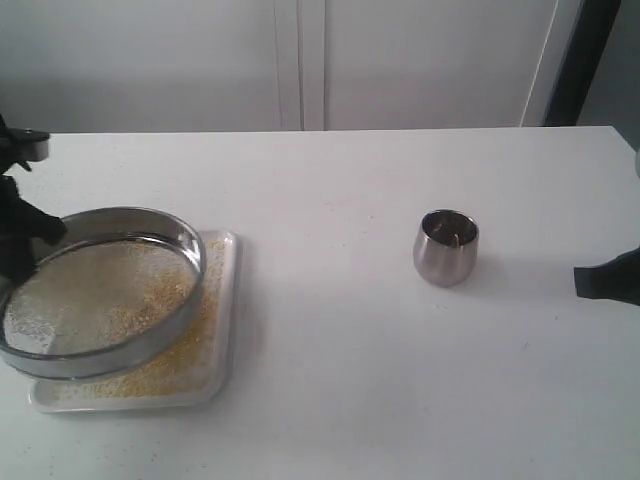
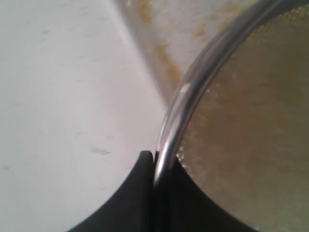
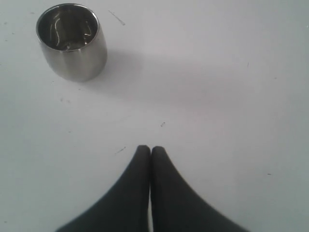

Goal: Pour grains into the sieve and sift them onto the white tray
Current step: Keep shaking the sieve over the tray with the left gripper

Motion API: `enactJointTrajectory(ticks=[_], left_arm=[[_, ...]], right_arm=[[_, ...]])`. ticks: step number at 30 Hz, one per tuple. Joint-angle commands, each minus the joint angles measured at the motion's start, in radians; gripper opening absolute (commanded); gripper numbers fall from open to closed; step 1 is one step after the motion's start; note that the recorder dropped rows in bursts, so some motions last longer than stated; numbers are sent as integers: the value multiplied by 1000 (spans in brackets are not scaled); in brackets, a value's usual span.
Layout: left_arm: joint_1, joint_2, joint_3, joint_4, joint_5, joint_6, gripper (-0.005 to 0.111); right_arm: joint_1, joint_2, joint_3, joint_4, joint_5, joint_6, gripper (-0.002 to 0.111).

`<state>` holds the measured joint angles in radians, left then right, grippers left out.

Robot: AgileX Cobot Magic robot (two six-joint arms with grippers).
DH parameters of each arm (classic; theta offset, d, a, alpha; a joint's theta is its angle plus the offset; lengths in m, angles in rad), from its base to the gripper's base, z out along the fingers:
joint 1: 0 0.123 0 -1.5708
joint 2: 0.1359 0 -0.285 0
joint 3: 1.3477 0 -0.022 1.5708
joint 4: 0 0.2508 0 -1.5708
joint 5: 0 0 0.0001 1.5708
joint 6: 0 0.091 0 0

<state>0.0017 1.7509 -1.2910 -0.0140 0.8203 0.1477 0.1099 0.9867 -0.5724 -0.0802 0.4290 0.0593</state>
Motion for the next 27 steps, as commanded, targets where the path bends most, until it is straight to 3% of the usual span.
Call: enactJointTrajectory(ticks=[1,3,4,5,8,10,13,15,16,17,19,20,23,24,25,27], left_arm=[[42,-17,-34,-13,-13,-164,0],[-23,-12,-28,-233,-2,92,0],[-54,-12,-28,-267,15,219,0],[-75,-12,-35,-219,15,236,0],[-32,-12,-68,36,-15,-183,0],[14,-12,-72,-8,-28,-223,0],[-17,-12,-56,-179,-34,48,0],[-45,-16,-59,-127,4,253,0],[-41,-16,-67,-66,4,201,0],[-20,-16,-76,-6,2,46,0],[24,-16,-79,-98,-20,-217,0],[33,-16,-72,-221,-28,-142,0],[-14,-16,-62,-487,45,342,0],[-34,-16,-67,-459,88,471,0],[-44,-16,-73,-391,100,475,0],[-36,-16,-79,-168,40,159,0]], right_arm=[[2,-7,5,-2,-8,3,0],[2,-7,5,-2,-10,3,0],[2,-7,5,-2,-8,3,0],[2,-7,5,-2,-8,3,0],[2,-7,5,-2,-10,3,0],[2,-7,5,-2,-10,3,0],[2,-7,5,-2,-8,3,0],[2,-7,5,-2,-12,3,0],[2,-7,5,-2,-12,3,0],[2,-7,5,-2,-12,3,0],[2,-7,5,-2,-12,3,0],[2,-7,5,-2,-12,3,0],[2,-7,5,-2,-12,3,0],[2,-7,5,-2,-12,3,0],[2,-7,5,-2,-12,3,0],[2,-7,5,-2,-12,3,0]])
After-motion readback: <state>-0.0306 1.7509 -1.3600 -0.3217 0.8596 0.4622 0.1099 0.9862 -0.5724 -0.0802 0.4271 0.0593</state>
